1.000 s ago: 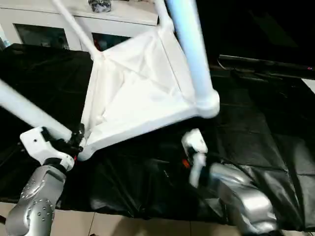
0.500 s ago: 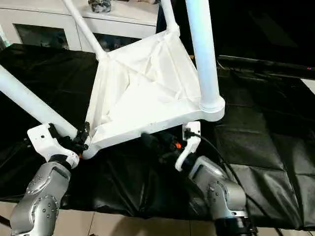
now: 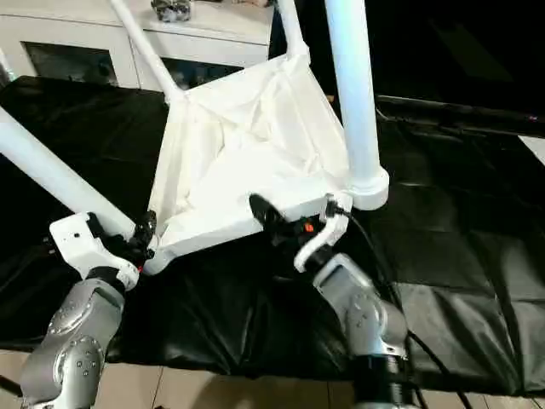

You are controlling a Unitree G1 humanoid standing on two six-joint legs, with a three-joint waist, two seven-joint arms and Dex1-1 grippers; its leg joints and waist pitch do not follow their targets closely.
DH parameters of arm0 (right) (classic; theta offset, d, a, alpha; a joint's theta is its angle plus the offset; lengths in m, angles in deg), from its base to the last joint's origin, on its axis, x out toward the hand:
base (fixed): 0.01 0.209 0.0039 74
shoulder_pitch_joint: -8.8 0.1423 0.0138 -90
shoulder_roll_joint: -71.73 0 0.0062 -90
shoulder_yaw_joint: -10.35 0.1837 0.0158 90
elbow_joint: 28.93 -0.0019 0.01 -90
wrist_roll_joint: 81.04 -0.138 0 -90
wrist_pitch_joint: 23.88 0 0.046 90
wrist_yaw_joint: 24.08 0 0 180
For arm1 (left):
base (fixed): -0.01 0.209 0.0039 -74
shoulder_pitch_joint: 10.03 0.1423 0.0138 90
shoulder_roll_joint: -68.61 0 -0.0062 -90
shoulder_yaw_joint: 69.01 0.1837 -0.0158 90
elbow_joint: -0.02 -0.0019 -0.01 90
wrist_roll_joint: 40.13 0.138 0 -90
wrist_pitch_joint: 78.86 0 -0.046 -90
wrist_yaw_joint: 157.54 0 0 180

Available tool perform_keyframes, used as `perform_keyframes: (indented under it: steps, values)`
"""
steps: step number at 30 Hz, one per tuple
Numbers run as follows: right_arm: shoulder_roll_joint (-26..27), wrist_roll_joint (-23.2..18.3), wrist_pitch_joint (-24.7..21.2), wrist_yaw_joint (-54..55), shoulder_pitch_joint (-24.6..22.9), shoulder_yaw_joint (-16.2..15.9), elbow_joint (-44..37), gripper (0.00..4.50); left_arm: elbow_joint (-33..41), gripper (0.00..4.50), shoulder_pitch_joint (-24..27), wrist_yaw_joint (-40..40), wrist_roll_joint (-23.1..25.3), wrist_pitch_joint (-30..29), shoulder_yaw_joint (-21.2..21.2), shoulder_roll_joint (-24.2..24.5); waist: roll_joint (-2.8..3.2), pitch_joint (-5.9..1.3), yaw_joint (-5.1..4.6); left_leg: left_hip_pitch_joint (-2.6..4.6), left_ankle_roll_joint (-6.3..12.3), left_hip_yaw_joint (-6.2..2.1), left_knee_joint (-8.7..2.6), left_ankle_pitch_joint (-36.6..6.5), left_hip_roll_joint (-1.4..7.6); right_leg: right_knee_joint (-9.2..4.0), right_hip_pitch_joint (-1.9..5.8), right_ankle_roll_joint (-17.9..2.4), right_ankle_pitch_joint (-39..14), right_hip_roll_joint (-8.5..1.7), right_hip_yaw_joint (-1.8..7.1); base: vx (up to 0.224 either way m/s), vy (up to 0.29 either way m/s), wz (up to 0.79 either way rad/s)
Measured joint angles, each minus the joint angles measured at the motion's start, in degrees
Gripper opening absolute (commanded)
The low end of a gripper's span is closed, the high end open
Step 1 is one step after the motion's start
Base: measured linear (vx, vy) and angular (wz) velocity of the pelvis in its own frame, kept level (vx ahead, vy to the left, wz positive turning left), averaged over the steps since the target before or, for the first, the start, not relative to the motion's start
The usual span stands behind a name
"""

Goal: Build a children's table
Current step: Flip table

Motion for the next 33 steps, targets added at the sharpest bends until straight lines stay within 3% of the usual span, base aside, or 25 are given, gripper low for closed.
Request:
perform_keyframes:
  steps: [7,13,21,26,30,31,33]
  values:
    - [3.18,-6.59,0.57,4.12,4.64,6.05,5.41,4.5,0.01,2.15,-0.29,0.0,1.83,0.95,2.08,-0.05,-0.12,0.05,-0.23,-0.06,-0.03,0.02,-0.08,0.03,0.02,0.01,-0.11,-0.01,0.0,0.05,-0.02,0.0,0.0,0.0]
    - [3.78,-9.04,0.01,5.0,6.43,9.46,8.41,3.87,0.01,2.15,0.03,0.26,4.61,2.49,5.21,-0.05,-0.18,0.08,-0.03,-0.53,-0.03,0.04,-0.08,0.17,0.01,0.1,-0.59,-0.01,0.02,0.04,0.0,0.0,0.0,0.0]
    - [2.89,-9.49,-1.09,6.14,6.53,10.88,10.27,3.29,0.01,2.15,1.26,1.27,7.7,5.14,7.74,-0.03,-0.3,0.15,0.12,-0.81,0.25,0.06,-0.08,0.38,0.04,0.16,-0.87,-0.08,0.1,0.05,-0.05,0.0,0.0,0.0]
    - [2.3,-9.35,-1.31,6.36,7.1,11.31,11.6,2.9,0.0,2.15,1.72,1.35,9.79,7.04,8.86,0.15,-0.89,0.51,0.1,-0.81,0.14,0.06,-0.07,0.39,0.06,0.21,-0.88,-0.13,0.2,0.05,-0.05,0.0,0.0,0.0]
    - [1.88,-8.66,-1.33,6.43,7.45,11.42,12.52,2.53,-0.01,2.15,1.81,1.42,10.83,8.56,9.34,0.3,-0.98,0.56,0.13,-0.82,0.15,0.07,-0.04,0.43,0.05,0.21,-0.89,-0.13,0.26,0.05,-0.04,0.0,0.0,0.0]
    - [1.8,-8.43,-1.23,6.4,7.46,11.3,12.51,2.38,-0.02,2.71,1.81,1.49,10.81,8.61,9.29,0.3,-0.98,0.56,0.12,-0.81,0.15,0.07,-0.04,0.43,0.05,0.22,-0.89,-0.13,0.26,0.05,-0.04,0.0,0.0,0.0]
    - [1.66,-7.75,-0.83,6.35,7.52,11.13,12.52,2.34,-0.05,2.85,1.82,2.14,10.02,8.75,9.08,0.25,-0.98,0.56,0.13,-0.81,0.15,0.07,-0.04,0.44,0.05,0.24,-0.89,-0.14,0.26,0.05,-0.04,0.0,0.0,0.0]
